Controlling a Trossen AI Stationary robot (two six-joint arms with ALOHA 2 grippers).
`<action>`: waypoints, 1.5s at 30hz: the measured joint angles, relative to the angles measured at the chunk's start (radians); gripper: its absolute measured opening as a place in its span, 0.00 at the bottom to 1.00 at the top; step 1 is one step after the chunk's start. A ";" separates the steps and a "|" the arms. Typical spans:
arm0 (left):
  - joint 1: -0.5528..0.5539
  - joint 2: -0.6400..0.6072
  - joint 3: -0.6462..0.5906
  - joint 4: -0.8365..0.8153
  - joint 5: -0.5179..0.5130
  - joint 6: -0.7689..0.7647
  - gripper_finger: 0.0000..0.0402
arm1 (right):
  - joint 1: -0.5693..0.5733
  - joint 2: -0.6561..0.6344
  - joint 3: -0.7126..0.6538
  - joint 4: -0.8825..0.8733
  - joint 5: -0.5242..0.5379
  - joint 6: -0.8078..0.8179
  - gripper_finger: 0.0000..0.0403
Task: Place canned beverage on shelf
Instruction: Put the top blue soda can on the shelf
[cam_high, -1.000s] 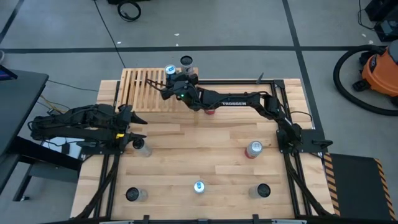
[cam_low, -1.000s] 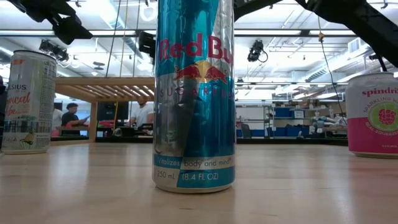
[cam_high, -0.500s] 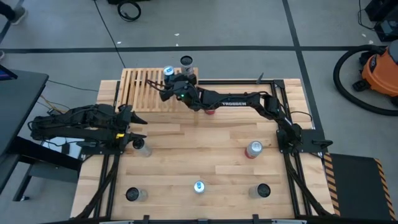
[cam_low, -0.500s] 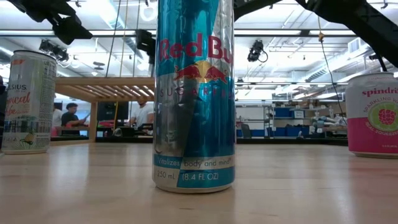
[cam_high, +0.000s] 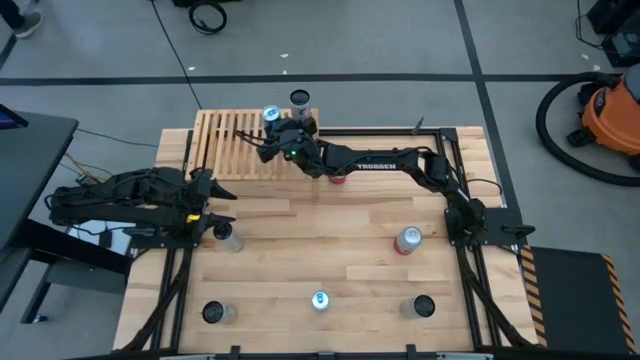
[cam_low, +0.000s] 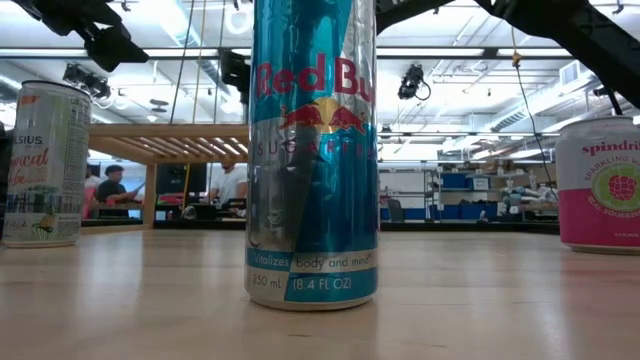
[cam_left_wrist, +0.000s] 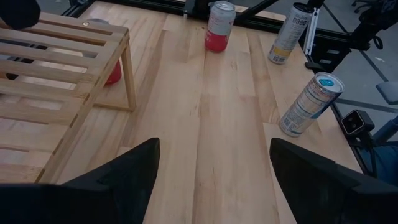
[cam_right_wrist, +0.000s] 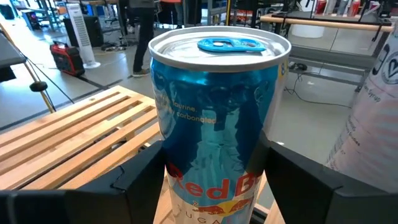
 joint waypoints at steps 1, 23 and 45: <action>0.000 0.000 0.000 0.000 0.000 0.000 0.78 | 0.000 0.000 0.000 -0.001 0.000 0.000 0.66; 0.000 0.000 0.000 0.000 0.000 -0.005 0.78 | -0.009 0.000 0.000 -0.002 0.001 0.036 0.66; 0.000 0.000 0.000 0.000 0.000 -0.010 0.78 | -0.009 0.000 0.000 0.002 -0.016 0.052 0.66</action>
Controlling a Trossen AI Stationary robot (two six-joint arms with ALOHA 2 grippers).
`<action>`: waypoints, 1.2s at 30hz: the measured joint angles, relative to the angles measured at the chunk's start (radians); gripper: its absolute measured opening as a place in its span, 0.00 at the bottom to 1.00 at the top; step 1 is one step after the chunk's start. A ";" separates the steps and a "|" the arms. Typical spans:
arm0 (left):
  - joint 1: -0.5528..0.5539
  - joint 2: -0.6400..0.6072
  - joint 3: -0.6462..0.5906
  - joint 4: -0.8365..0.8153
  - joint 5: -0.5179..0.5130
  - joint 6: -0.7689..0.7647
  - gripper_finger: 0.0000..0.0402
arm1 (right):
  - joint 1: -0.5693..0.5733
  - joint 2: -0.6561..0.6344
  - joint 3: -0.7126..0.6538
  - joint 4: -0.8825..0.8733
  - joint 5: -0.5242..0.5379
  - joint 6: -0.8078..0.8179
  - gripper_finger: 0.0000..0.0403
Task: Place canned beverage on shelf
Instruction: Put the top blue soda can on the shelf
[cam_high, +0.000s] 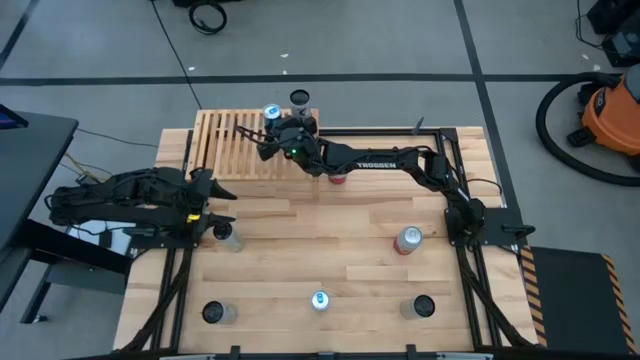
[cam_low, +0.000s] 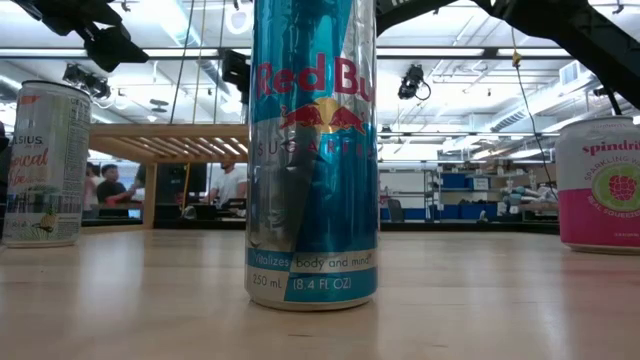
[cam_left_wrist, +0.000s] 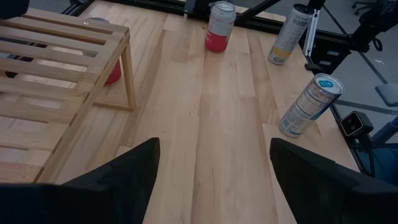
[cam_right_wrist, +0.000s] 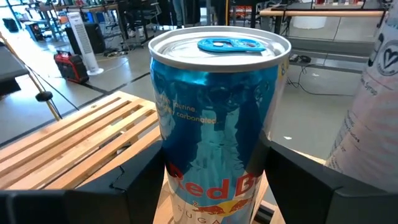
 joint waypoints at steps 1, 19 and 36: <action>0.000 0.000 0.000 0.000 0.000 0.000 0.78 | 0.000 0.000 0.000 -0.002 -0.003 -0.015 0.66; 0.000 0.000 0.000 0.000 0.000 0.000 0.78 | -0.004 0.000 0.000 -0.007 0.000 -0.084 0.66; 0.000 0.000 0.000 0.000 0.000 0.000 0.78 | -0.012 0.000 0.000 -0.025 -0.067 -0.083 0.77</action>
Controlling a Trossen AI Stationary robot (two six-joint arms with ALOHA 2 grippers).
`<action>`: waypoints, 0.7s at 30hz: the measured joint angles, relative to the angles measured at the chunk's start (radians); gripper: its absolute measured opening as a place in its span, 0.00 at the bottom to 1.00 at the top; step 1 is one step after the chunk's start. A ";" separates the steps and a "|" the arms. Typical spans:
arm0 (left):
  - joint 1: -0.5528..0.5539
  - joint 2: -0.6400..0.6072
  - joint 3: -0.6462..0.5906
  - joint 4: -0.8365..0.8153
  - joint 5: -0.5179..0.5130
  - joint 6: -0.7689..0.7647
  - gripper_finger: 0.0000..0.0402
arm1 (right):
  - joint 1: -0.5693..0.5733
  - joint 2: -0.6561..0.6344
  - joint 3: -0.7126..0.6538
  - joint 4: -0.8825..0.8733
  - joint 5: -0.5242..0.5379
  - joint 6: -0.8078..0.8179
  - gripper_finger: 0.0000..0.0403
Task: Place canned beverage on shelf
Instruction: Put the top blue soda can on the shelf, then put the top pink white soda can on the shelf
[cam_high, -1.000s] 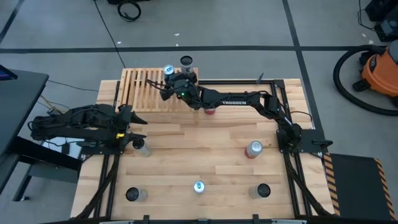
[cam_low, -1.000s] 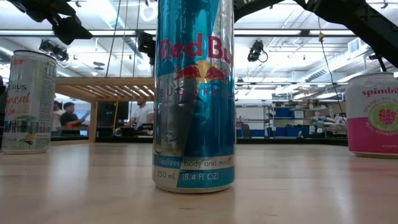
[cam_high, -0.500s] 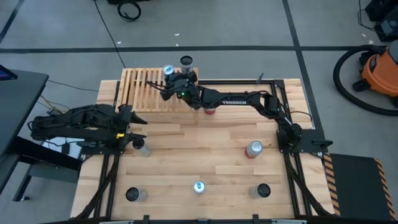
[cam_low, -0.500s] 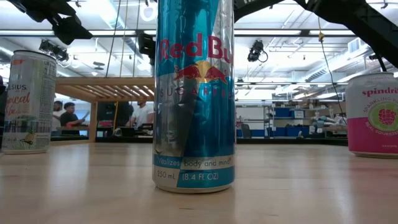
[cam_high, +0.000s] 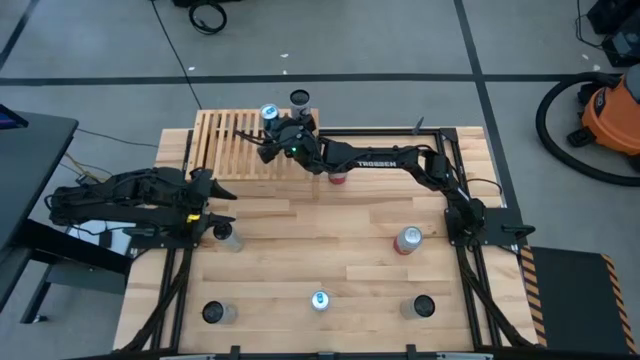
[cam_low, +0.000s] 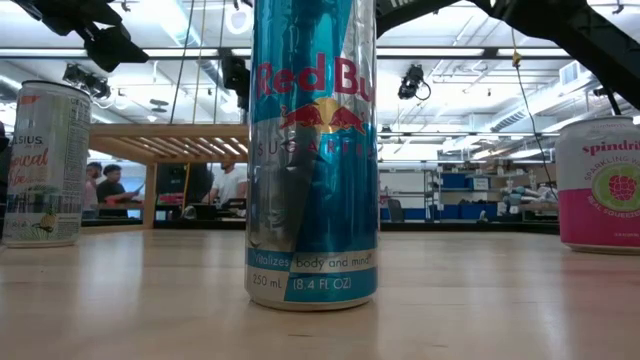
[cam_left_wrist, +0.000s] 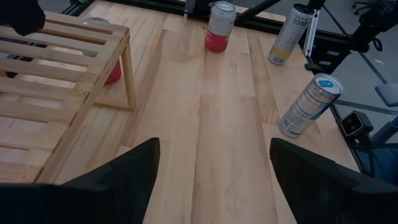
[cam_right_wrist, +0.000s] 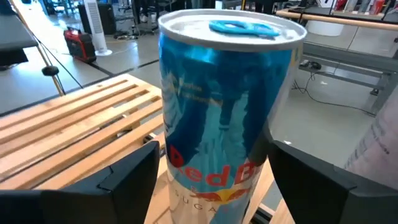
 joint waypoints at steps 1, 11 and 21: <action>0.000 0.000 0.000 0.000 0.000 0.000 0.78 | 0.000 0.000 0.000 0.002 0.000 0.000 0.77; 0.000 0.000 0.000 0.000 0.000 0.000 0.78 | 0.025 -0.017 0.000 -0.052 0.102 -0.034 0.77; 0.000 0.000 0.000 0.002 0.000 -0.001 0.78 | 0.058 -0.067 0.000 -0.063 0.095 -0.087 0.77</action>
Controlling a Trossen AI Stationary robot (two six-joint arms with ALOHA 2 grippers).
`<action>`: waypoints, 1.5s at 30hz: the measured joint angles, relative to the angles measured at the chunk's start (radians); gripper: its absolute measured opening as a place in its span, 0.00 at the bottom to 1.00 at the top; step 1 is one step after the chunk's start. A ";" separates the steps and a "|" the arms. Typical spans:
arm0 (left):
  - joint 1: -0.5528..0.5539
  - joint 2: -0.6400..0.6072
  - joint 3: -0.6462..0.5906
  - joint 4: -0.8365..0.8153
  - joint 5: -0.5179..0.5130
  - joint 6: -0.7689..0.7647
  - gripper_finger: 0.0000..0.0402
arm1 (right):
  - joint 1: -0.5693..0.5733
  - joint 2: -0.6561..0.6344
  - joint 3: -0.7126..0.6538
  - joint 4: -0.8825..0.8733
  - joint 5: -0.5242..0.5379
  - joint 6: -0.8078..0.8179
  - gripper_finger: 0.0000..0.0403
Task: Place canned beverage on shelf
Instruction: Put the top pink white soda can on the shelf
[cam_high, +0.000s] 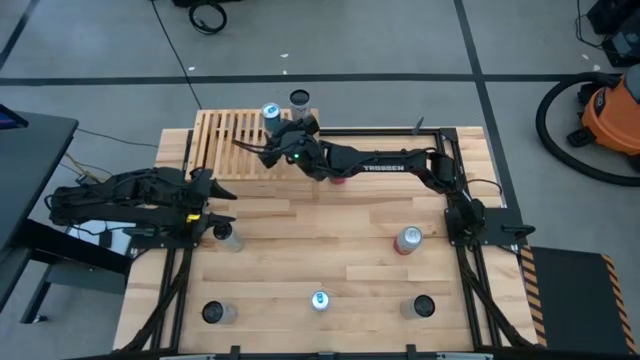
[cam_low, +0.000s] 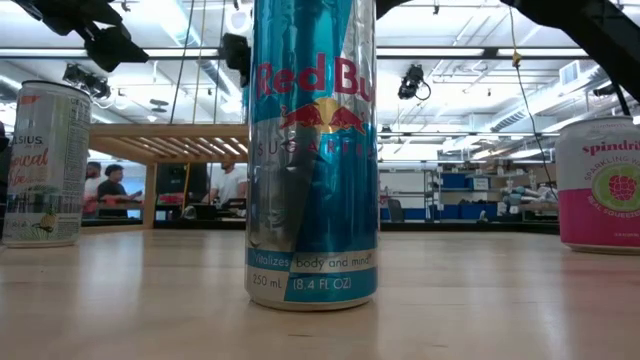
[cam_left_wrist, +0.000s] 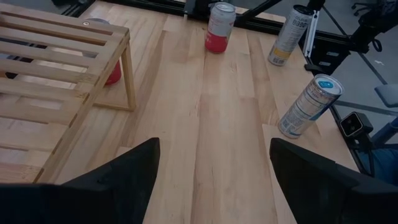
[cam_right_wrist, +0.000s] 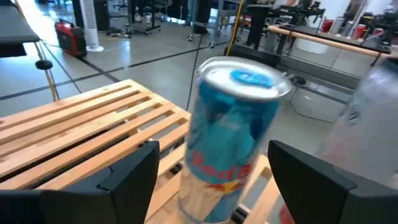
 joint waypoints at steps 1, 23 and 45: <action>0.000 0.000 0.000 -0.001 0.000 0.000 0.78 | 0.000 -0.004 0.000 0.009 0.002 -0.013 0.77; 0.000 0.000 0.000 0.016 0.000 -0.005 0.78 | 0.119 -0.404 0.001 -0.374 -0.082 -0.290 0.77; 0.000 0.000 0.000 0.018 0.000 -0.159 0.78 | 0.224 -0.474 0.001 -0.559 -0.105 -0.564 0.98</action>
